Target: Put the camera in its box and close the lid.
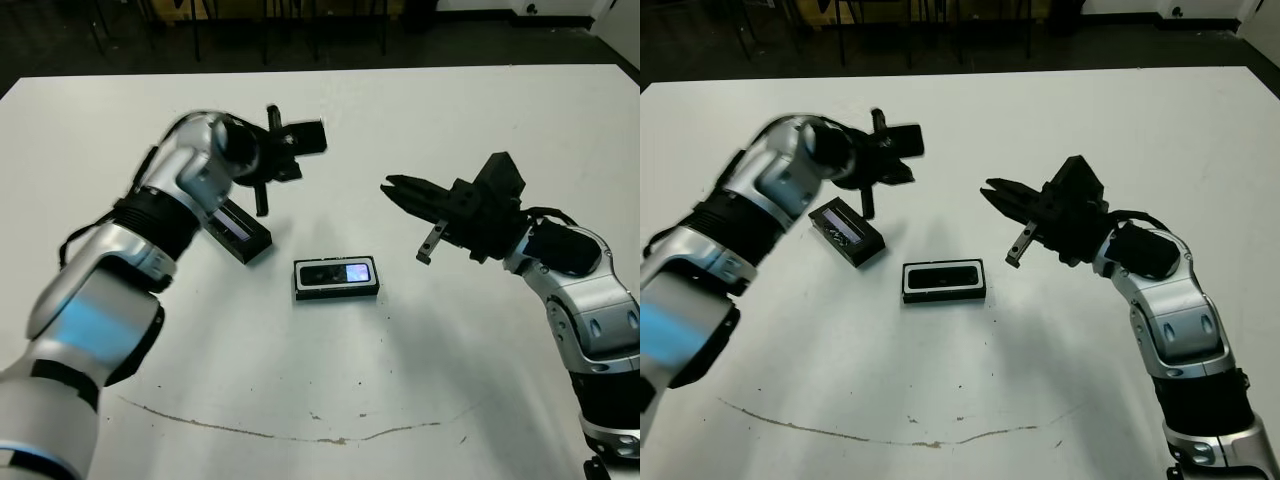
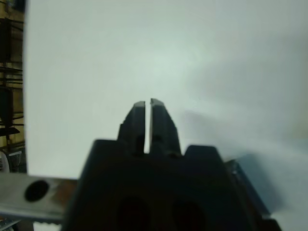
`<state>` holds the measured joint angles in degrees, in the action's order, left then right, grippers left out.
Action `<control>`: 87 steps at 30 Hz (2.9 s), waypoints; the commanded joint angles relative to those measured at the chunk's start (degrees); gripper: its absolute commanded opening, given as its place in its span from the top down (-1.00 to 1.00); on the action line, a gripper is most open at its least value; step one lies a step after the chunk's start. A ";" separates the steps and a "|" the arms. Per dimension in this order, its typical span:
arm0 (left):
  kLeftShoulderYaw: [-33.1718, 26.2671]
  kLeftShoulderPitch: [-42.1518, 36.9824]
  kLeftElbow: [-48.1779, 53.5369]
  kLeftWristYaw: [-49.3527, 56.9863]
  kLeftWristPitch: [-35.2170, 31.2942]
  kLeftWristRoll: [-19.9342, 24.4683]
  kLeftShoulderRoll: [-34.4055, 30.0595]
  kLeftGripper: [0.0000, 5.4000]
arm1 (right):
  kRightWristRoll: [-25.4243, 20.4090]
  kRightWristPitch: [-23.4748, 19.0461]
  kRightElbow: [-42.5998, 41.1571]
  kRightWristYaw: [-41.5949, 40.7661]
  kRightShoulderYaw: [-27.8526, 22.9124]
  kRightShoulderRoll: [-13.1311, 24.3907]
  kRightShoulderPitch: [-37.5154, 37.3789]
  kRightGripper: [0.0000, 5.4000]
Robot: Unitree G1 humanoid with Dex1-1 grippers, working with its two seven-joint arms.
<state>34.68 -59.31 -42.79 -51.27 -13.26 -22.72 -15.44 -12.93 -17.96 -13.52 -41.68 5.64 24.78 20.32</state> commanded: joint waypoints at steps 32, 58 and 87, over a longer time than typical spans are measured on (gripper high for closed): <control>11.25 3.21 16.29 -39.27 5.24 -13.66 -13.16 1.00 | 1.15 -5.23 -3.07 1.68 1.07 2.57 -1.42 1.00; -14.53 24.36 55.98 -38.39 -14.40 19.98 -29.26 1.00 | 1.26 -6.79 -3.00 1.04 1.39 3.47 -1.71 1.00; -50.24 54.11 68.53 17.11 -25.71 37.87 -14.42 0.01 | 2.79 -7.35 -3.86 1.12 1.99 5.05 -2.38 1.00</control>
<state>-15.80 -4.59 27.54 -33.49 -36.75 13.72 -28.89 -10.50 -23.96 -17.13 -40.65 7.09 28.99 18.88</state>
